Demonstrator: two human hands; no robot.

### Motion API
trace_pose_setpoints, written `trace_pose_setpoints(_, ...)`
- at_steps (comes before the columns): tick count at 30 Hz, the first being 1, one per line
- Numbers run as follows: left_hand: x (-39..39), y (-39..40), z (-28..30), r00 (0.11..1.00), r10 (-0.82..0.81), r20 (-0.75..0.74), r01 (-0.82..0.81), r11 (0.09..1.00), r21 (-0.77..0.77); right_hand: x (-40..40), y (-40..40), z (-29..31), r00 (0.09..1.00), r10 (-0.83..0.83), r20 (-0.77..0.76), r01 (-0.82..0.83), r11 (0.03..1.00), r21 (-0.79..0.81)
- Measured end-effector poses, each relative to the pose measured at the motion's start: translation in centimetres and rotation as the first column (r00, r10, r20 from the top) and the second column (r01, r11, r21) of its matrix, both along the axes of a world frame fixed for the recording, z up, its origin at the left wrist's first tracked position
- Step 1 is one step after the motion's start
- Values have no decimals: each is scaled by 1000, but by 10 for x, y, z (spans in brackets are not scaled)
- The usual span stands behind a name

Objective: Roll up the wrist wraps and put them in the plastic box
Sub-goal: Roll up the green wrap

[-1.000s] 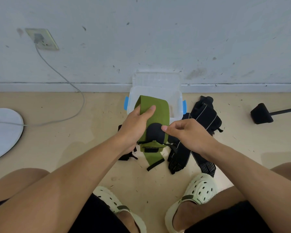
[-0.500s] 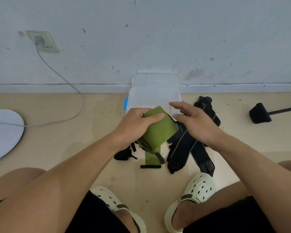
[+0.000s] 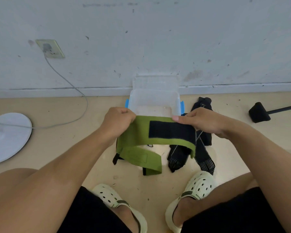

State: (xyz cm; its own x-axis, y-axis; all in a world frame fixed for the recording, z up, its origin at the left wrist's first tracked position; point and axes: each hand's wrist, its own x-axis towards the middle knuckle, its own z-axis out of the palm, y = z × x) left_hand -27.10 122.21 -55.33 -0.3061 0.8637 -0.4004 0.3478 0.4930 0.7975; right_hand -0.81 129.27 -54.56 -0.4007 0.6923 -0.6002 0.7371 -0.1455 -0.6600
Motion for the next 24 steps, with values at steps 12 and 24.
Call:
trace_pose_setpoints(12,24,-27,7,858,-484,174,488,873,19,-22,-27,31,951,220,-219,-214,976,47)
trace_pose_setpoints(24,12,-40,33,875,-483,39,482,876,32,-3,-33,53,977,211,18,-211,977,4)
